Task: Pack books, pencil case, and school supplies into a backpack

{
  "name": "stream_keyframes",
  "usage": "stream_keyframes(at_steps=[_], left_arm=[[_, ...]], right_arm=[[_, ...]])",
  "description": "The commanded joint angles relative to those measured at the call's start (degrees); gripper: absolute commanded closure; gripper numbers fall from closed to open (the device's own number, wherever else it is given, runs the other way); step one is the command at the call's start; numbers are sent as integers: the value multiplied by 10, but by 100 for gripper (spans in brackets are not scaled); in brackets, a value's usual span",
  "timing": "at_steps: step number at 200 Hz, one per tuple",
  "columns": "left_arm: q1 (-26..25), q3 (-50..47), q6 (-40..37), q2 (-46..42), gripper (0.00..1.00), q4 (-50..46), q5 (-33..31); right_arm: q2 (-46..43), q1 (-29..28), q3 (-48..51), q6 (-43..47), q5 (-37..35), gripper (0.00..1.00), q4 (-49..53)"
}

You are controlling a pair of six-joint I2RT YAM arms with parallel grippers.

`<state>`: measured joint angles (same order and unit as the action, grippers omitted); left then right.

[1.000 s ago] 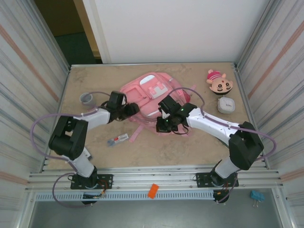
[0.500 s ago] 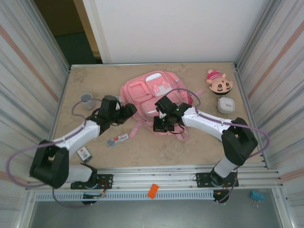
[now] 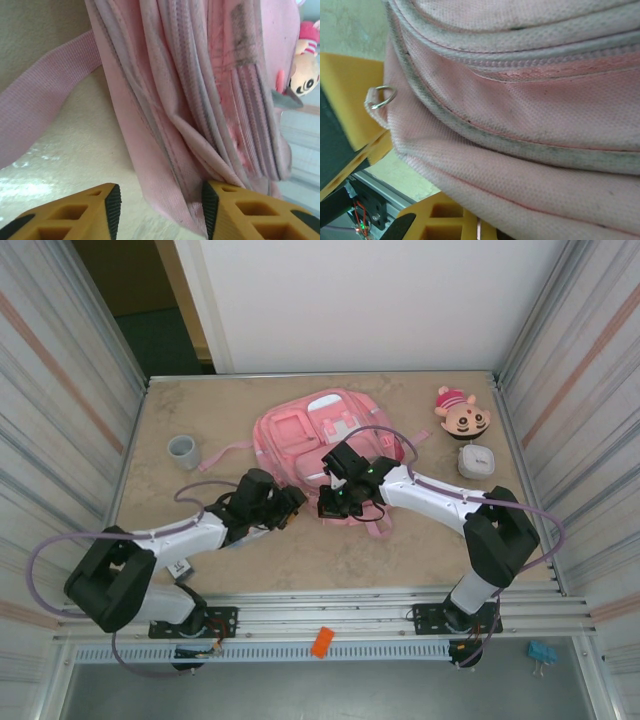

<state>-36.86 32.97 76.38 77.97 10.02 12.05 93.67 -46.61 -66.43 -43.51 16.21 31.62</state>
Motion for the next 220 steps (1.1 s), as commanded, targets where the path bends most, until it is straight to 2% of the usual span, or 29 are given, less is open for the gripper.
stream_keyframes(at_steps=[1, 29, 62, 87, 105, 148, 198, 220], left_arm=[[-1, 7, 38, 21, 56, 72, -32], [-1, 24, 47, 56, 55, 130, -10], [-4, 38, 50, 69, 54, 144, 12], [-4, 23, 48, 41, 54, 141, 11], [-5, 12, 43, 3, 49, 119, 3], [-6, 21, -5, -59, 43, 53, 0], [-6, 30, -6, -4, 45, 91, 9], [-7, 36, 4, 37, 53, 108, 19]], right_arm=[[-8, -11, -17, 3, 43, 100, -2], [-5, -12, -17, 8, 70, 100, -3], [-6, -12, -19, 7, 69, 100, -1], [-10, -8, -20, 7, 67, 100, 3], [-9, -8, -20, 7, 69, 100, 3], [-5, -7, -25, 10, 78, 100, 4], [-6, -9, -33, 11, 86, 100, -2], [-8, -9, -37, 18, 91, 100, 2]])
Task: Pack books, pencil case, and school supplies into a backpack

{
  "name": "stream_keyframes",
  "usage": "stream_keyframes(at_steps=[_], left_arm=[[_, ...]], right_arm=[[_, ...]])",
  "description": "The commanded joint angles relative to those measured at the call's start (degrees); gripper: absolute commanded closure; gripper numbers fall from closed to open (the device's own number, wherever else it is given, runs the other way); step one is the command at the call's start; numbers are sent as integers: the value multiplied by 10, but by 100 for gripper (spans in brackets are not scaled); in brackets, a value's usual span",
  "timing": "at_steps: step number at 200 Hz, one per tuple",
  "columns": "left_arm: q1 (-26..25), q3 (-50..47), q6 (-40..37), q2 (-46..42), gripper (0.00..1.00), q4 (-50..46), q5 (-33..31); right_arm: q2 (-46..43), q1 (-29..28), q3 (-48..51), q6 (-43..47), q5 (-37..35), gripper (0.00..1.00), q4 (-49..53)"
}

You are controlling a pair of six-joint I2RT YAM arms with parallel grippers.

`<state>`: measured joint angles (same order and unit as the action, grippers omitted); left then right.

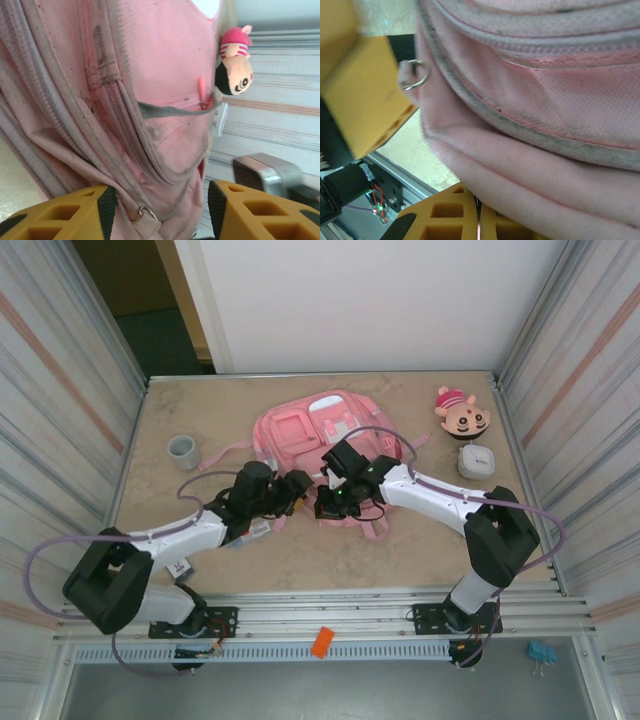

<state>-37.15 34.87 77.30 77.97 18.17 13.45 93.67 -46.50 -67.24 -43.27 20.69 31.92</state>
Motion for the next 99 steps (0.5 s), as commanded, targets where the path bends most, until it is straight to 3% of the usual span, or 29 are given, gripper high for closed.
stream_keyframes(at_steps=[1, 21, 48, 99], left_arm=[[-4, 17, -5, 39, 54, 27, 6], [-3, 21, -4, 59, 67, 32, 7], [6, 27, -27, 54, 100, -16, -10], [59, 30, -109, 17, 100, -114, -9]], right_arm=[[-9, -10, -29, 16, 46, 100, -1], [-14, -7, -32, 24, 35, 100, 19], [-25, 2, -35, 48, 0, 100, 79], [-62, 38, -19, 87, -33, 100, 152]])
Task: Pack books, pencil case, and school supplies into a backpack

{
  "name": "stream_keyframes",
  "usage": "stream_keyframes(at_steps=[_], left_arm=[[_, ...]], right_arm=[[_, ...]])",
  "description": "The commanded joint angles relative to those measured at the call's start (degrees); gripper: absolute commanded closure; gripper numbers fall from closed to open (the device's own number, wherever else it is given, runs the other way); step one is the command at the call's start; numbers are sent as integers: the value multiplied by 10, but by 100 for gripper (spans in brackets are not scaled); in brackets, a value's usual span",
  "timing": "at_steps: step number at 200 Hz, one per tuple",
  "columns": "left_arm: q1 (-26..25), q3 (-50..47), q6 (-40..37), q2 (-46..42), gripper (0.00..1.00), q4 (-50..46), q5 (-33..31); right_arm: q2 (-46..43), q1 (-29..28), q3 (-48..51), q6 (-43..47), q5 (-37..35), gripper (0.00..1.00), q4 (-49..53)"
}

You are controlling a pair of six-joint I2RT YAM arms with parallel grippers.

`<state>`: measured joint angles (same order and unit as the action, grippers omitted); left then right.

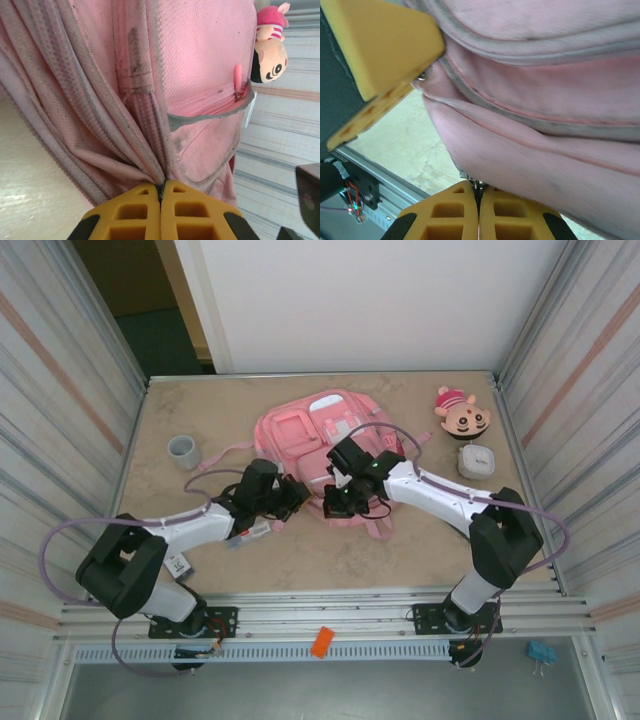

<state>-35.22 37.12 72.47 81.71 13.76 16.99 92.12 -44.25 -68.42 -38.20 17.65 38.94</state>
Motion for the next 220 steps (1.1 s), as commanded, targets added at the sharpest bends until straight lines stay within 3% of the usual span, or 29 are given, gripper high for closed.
stream_keyframes(at_steps=[1, 72, 110, 123, 138, 155, 176, 220], left_arm=[[41, 6, -61, -21, 100, -71, -44], [104, 42, -177, -84, 100, -193, -36], [114, 67, -249, -111, 100, -251, -41], [114, 71, -280, -123, 86, -249, -31], [105, 73, -333, -145, 59, -244, -25], [82, 78, -437, -175, 43, -242, -28], [49, 80, -607, -207, 34, -236, 1], [-1, 98, -911, -199, 28, -267, 88]], right_arm=[[-46, 16, -7, 37, -4, 100, 82], [-53, 68, -3, 97, -50, 100, 143], [-49, 77, 3, 102, -2, 100, 106], [-50, 72, 10, 93, 38, 100, 75], [-55, 70, 19, 79, 93, 100, 37], [-61, 71, 21, 70, 135, 100, 14], [-66, 71, 12, 70, 161, 100, 15], [-66, 72, -8, 91, 207, 100, 35]])
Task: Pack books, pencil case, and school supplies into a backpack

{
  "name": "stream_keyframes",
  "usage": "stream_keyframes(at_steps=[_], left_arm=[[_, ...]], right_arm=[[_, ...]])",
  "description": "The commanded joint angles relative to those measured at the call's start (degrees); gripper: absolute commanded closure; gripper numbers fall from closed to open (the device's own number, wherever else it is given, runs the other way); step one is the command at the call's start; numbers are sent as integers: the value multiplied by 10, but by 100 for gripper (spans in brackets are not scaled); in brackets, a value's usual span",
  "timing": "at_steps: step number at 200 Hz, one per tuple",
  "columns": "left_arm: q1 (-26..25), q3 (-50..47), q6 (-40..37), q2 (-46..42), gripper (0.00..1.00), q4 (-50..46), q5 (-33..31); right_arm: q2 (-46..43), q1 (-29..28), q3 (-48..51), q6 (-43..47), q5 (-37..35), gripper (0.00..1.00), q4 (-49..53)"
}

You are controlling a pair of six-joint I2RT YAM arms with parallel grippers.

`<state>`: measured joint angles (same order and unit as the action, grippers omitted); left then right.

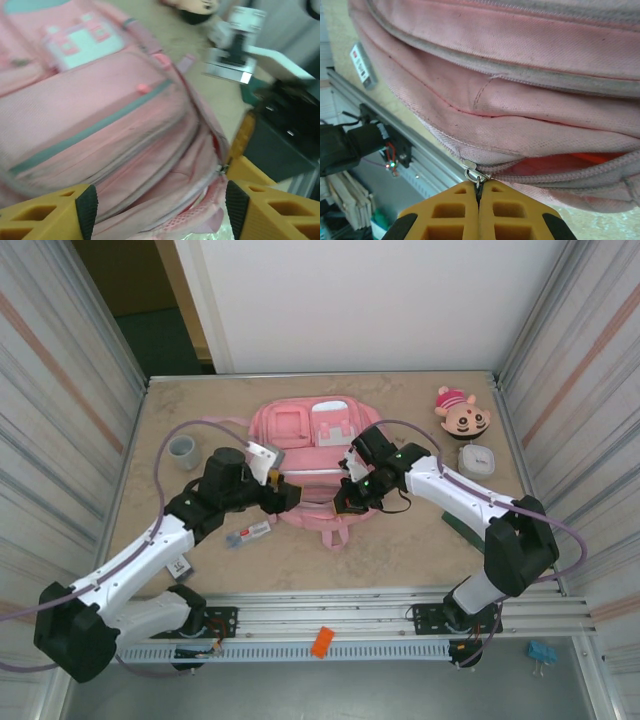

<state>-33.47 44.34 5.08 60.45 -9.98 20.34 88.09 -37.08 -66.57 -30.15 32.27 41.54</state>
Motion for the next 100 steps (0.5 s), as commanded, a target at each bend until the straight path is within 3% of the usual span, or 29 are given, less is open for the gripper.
stream_keyframes(at_steps=[1, 43, 63, 100], left_arm=[[-19, 27, -242, 15, 28, -32, 55], [-37, 85, -356, 116, 26, -65, 67], [-43, 99, -382, 157, 31, -62, 69], [-51, 99, -428, 195, 36, -57, 5]], right_arm=[[-26, 1, -27, 12, 61, 100, 9], [-25, 3, -29, 11, 64, 100, 11], [-25, 4, -29, 10, 69, 100, 10], [-28, 14, -25, 10, 82, 100, 7]])
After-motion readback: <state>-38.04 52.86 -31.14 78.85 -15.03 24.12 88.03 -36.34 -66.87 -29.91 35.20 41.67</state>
